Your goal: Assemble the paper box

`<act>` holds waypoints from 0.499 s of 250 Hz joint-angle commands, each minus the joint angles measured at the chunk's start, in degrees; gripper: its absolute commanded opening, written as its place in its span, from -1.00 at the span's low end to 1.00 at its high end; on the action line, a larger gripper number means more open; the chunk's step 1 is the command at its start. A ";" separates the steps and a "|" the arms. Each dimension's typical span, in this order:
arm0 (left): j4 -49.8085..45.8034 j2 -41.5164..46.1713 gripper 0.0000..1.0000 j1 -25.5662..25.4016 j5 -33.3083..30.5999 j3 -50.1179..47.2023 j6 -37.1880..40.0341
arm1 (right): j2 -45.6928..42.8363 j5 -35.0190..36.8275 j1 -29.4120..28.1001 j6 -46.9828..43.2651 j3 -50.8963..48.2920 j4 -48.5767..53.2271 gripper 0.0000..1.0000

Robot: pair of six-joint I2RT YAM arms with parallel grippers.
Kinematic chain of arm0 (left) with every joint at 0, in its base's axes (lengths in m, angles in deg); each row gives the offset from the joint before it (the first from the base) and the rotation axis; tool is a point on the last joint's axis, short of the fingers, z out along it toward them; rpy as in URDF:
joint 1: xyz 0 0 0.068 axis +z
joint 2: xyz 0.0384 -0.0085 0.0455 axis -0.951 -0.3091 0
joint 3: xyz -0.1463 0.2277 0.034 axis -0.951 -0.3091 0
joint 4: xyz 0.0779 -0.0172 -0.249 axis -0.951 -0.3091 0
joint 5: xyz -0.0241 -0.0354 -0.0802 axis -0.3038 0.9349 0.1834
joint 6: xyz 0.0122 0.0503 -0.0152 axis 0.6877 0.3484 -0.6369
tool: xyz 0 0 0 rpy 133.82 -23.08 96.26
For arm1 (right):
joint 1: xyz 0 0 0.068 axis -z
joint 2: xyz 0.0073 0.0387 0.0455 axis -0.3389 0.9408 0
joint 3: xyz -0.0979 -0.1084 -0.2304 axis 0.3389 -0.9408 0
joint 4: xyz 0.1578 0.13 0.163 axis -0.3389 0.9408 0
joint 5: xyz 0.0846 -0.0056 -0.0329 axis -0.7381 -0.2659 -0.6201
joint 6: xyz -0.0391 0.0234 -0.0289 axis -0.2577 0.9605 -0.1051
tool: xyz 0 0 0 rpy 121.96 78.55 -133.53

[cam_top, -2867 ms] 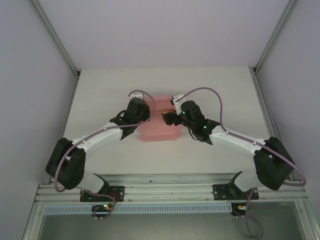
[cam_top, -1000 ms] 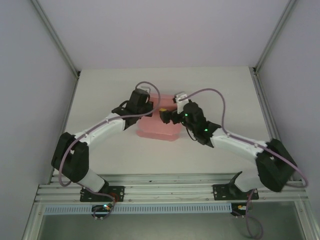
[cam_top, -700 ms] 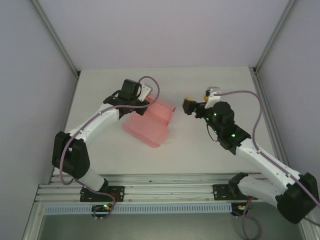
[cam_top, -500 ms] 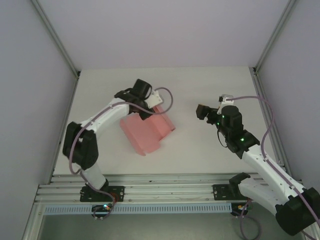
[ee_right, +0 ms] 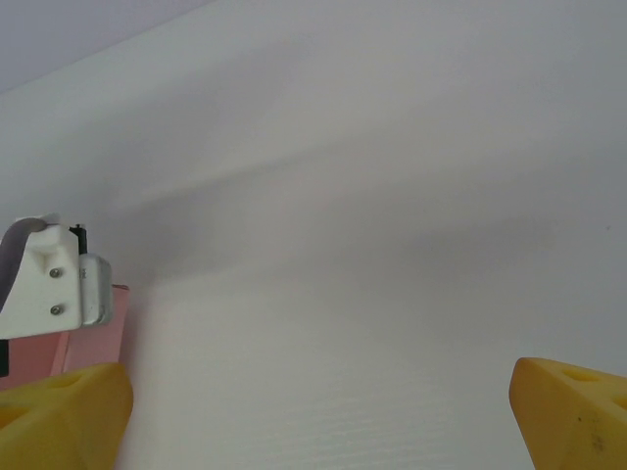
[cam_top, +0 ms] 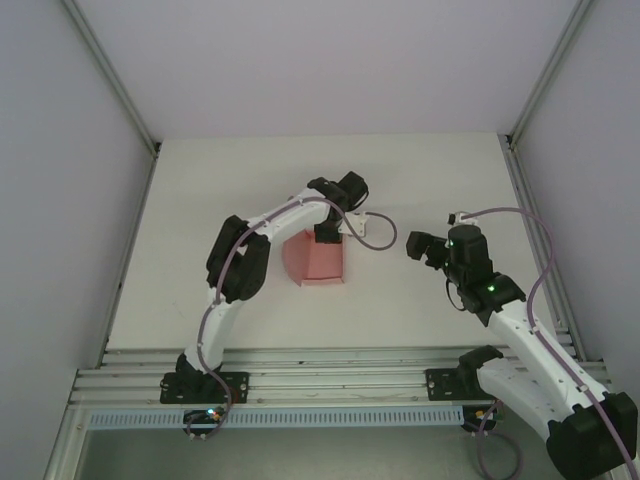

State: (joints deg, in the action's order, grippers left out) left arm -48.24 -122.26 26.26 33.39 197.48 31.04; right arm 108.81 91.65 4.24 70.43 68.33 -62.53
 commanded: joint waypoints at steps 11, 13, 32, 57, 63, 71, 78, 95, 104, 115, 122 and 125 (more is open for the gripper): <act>-3.08 -0.19 -0.05 -1.09 -1.81 1.32 2.09 | 0.20 -1.97 0.89 0.03 -0.47 1.23 0.99; -2.99 0.00 -0.02 -1.10 -1.60 1.30 2.09 | 0.26 -2.03 1.00 -0.07 -0.40 1.28 0.99; -2.30 2.15 0.23 -1.35 0.59 1.21 2.15 | 0.82 -2.60 1.24 -0.66 -0.05 1.15 0.99; -0.13 6.44 0.54 -1.28 3.94 -0.24 2.17 | 1.53 -3.74 1.43 -1.71 0.63 0.89 0.99; 0.62 7.60 0.61 -1.23 4.83 -0.88 2.21 | 1.70 -4.22 1.41 -2.09 0.76 0.72 0.99; 2.13 9.26 0.68 -1.14 5.73 -2.01 2.07 | 2.01 -4.97 1.48 -2.75 0.91 0.34 0.99; 3.46 10.74 0.75 -1.06 6.49 -2.94 1.78 | 2.32 -5.71 1.46 -3.30 1.15 -0.08 0.99; 6.84 14.39 1.00 -0.68 8.95 -5.23 0.45 | 3.83 -7.60 1.56 -4.72 2.04 -0.96 0.99; 8.63 16.51 1.00 -0.42 10.52 -6.35 -0.48 | 4.91 -9.10 1.44 -5.91 2.75 -1.35 0.99; 11.64 19.30 1.00 0.02 11.92 -8.02 -2.06 | 6.55 -10.75 1.38 -7.21 3.81 -1.70 0.99; 13.52 21.04 1.00 0.43 12.71 -9.12 -3.25 | 7.71 -11.82 1.36 -8.06 4.74 -1.88 0.99; 14.24 21.87 1.00 0.61 13.13 -9.54 -3.73 | 8.33 -12.26 1.31 -8.40 5.13 -1.92 0.99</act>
State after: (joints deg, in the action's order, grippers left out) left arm -42.16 -108.79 25.63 40.36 190.86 31.39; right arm 113.75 85.18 5.42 66.67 69.55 -62.75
